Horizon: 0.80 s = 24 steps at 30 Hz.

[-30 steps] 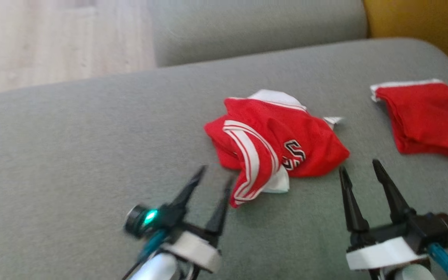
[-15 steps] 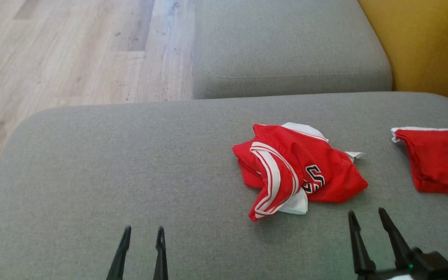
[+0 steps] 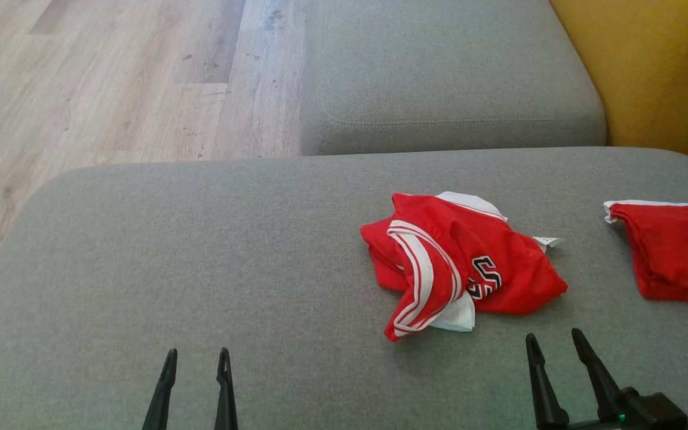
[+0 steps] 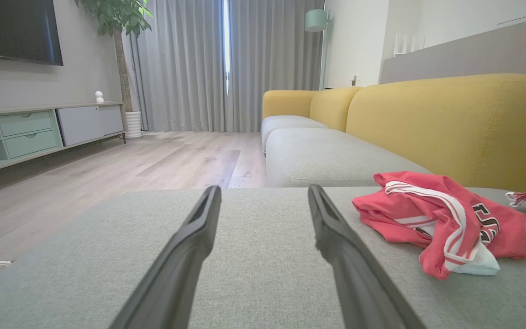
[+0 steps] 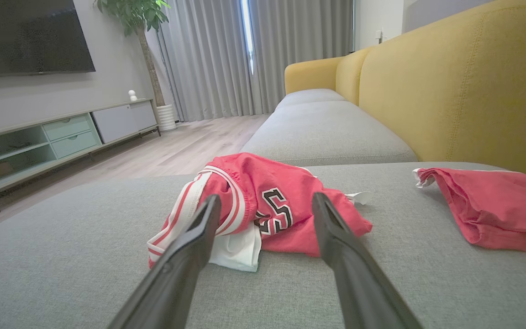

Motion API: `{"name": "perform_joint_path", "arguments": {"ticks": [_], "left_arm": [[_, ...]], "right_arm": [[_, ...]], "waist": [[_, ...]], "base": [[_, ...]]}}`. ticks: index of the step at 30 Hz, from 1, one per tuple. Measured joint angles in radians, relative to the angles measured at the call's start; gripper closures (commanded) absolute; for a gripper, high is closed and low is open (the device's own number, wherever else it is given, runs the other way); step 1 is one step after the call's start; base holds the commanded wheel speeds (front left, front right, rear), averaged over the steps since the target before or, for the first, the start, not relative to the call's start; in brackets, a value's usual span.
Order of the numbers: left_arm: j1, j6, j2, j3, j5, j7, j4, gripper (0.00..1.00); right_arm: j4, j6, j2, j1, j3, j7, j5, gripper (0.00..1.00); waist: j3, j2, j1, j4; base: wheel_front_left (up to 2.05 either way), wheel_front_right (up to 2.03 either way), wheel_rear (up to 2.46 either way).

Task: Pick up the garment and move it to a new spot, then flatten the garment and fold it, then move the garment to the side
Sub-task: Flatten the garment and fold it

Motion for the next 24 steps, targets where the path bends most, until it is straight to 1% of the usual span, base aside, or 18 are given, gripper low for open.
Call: {"name": "perform_joint_path", "arguments": {"ticks": [17, 24], "left_arm": [[0.002, -0.035, -0.018, 0.028, 0.015, 0.000, -0.002, 0.00], [0.002, -0.035, -0.020, 0.031, 0.015, 0.000, -0.002, 0.00]], "right_arm": [[0.007, 0.000, 0.000, 0.000, 0.006, 0.000, -0.003, 0.00], [0.007, 0.000, 0.000, 0.000, 0.011, 0.000, -0.005, 0.00]], "waist": [[0.010, 0.0000, 0.0000, 0.006], [0.011, 0.0000, 0.0001, 0.001]], "base": [[0.00, 0.00, 0.00], [0.00, 0.00, 0.00]]}}
